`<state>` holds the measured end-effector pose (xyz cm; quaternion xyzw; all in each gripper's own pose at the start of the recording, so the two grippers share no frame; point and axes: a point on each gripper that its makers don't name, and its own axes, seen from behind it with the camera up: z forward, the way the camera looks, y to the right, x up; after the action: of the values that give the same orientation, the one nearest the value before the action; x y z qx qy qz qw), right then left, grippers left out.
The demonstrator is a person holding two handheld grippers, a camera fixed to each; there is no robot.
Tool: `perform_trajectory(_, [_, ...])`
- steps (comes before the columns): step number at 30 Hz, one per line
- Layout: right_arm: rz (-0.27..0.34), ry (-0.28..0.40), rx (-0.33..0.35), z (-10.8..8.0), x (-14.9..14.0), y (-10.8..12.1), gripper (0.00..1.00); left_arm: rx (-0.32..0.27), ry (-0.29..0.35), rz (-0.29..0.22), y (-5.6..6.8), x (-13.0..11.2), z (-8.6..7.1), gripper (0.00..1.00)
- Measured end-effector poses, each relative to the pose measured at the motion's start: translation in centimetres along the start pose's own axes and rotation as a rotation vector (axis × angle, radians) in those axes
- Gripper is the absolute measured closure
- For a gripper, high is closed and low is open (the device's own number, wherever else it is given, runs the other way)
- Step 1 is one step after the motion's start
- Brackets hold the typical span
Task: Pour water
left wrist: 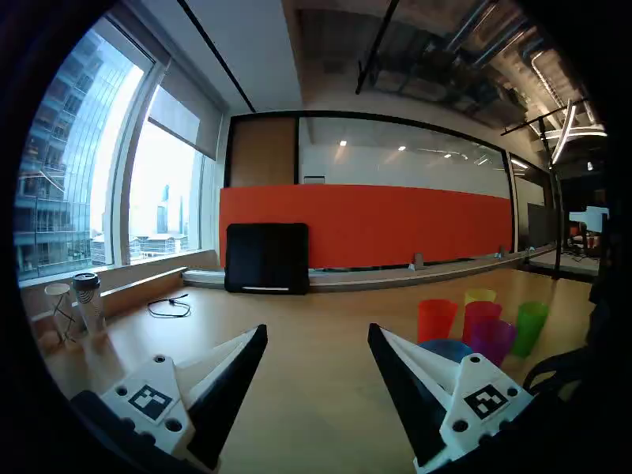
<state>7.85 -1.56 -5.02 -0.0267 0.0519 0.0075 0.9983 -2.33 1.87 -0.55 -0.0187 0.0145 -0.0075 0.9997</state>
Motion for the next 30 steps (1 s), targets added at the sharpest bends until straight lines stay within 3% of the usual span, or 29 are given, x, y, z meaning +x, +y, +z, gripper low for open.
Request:
perform_trajectory(23, [-0.066,0.03,0.026,0.4,-1.3,-0.5,0.0,0.0,-0.001,0.001,0.0,-0.1,0.1,0.03])
perform_trajectory(30, [-0.05,0.019,0.025,1.0,-3.3,-0.4,0.0,0.0,-0.001,0.001,0.0,-0.2,0.1,0.03])
